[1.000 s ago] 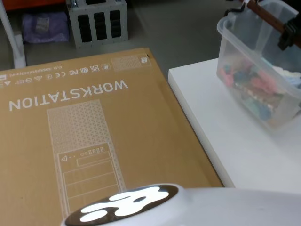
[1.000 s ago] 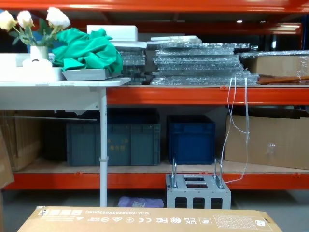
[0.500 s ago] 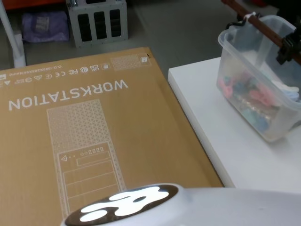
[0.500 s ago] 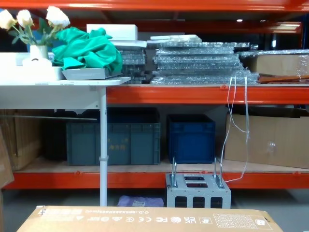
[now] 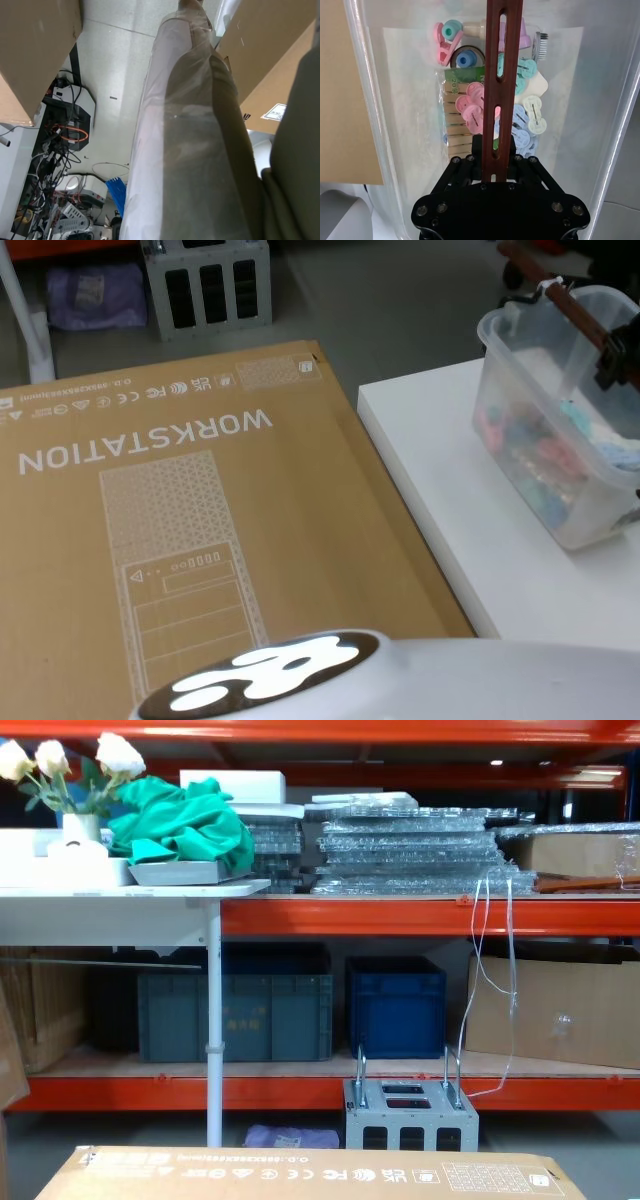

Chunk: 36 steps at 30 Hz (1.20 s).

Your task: Use one hand to grasp the basket and place it at the designated location.

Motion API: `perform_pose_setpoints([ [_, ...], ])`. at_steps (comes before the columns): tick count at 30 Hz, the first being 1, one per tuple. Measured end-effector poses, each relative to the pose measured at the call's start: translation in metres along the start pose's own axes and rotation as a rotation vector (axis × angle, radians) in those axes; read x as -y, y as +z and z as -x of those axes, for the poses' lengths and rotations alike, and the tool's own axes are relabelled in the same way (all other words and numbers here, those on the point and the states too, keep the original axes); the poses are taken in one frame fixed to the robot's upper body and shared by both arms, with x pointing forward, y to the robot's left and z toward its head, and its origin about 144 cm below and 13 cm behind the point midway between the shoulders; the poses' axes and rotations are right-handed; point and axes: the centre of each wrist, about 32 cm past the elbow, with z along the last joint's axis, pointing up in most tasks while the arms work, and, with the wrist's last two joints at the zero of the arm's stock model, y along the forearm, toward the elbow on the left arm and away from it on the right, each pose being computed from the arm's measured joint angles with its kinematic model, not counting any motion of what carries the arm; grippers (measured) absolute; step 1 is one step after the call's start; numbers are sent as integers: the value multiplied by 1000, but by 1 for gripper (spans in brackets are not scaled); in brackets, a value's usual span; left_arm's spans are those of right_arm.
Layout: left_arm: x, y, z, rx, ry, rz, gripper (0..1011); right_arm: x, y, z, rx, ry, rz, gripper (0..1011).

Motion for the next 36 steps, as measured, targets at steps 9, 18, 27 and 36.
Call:
perform_pose_setpoints([
  [9, 0, 0, 0, 0, 0, 0, 0, -6, -8, 9, -32, -1, -18, 235],
  [18, 0, 0, 0, 0, 0, 0, 0, -15, -12, 14, -39, 13, -44, 235],
  [27, 0, 0, 0, 0, 0, 0, 0, -21, -12, 15, -36, 22, -57, 235],
  [36, 0, 0, 0, 0, 0, 0, 0, -30, -13, 12, -33, 39, -66, 235],
])
